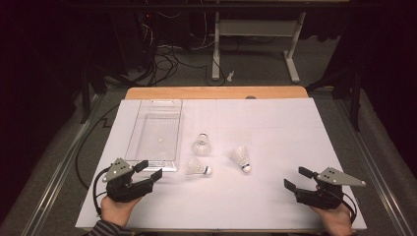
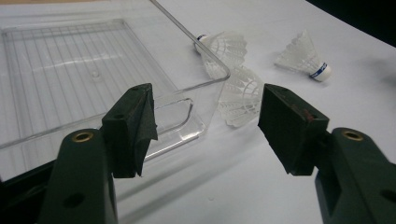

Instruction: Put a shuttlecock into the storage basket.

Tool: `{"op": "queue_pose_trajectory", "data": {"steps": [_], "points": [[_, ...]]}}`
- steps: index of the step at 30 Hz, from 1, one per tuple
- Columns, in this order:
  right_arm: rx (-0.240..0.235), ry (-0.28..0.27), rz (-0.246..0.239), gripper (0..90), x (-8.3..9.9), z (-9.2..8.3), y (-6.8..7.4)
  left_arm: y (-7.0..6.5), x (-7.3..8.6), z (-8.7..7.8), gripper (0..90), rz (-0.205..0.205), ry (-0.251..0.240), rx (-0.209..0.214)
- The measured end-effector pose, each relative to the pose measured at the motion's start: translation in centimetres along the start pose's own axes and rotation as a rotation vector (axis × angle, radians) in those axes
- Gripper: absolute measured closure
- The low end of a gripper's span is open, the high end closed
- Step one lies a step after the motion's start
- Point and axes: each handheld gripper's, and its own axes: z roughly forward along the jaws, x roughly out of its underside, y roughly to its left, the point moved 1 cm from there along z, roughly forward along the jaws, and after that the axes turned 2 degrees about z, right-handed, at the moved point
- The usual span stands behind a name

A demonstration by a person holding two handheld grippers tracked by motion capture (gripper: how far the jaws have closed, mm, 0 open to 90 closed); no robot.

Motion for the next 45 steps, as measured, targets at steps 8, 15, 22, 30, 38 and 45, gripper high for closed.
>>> {"op": "queue_pose_trajectory", "data": {"steps": [8,15,22,30,38,45], "points": [[-0.001,0.001,0.000,27.0,0.0,0.0,0.0,-0.2,-0.3,0.3,37.2,0.003,-0.004,0.007],[0.000,0.002,0.002,27.0,0.0,0.0,0.0,-0.3,-0.6,0.4,37.2,-0.001,-0.009,0.020],[0.000,0.001,0.004,26.9,0.0,0.0,0.0,-0.6,-1.1,0.8,37.4,0.011,-0.009,0.030],[-0.002,0.002,0.003,26.9,0.0,0.0,0.0,-0.8,-1.4,1.2,37.4,0.021,-0.014,0.035],[-0.002,0.002,0.003,26.9,0.0,0.0,-0.1,-1.3,-1.8,1.8,37.4,0.026,-0.003,0.050],[-0.003,0.001,0.003,26.9,0.0,0.0,-0.1,-1.6,-2.2,2.3,37.7,0.035,0.002,0.062]]}}
